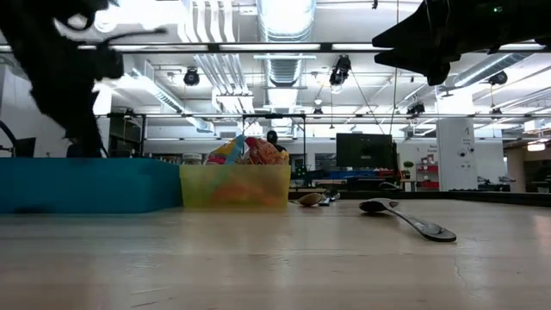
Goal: Pick & Place Food Item
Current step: Put the silver spoon into the blue bin
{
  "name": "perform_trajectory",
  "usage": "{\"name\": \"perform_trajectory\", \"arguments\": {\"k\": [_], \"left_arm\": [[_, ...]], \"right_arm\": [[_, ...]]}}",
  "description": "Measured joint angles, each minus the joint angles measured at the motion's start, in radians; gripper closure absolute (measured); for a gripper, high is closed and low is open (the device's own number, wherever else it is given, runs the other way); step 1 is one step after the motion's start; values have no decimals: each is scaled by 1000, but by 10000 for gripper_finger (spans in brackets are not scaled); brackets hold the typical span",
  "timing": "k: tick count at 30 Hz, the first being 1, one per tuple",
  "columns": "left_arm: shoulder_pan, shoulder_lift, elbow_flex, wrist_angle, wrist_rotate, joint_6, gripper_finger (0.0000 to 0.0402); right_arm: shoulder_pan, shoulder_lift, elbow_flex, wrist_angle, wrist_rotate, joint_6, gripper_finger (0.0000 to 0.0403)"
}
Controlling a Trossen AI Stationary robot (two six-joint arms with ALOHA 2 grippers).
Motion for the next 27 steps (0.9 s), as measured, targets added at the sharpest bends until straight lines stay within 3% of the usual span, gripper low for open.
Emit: {"name": "perform_trajectory", "arguments": {"k": [9, 18, 27], "left_arm": [[0, -22, 165, 125, -117, 176, 256], [-1, -22, 172, 486, -155, 582, 256], [0, -22, 172, 535, -137, 535, 256]], "right_arm": [[0, 0, 0, 0, 0, 0, 197], [0, 0, 0, 0, 0, 0, 197], [0, 0, 0, 0, 0, 0, 197]]}}
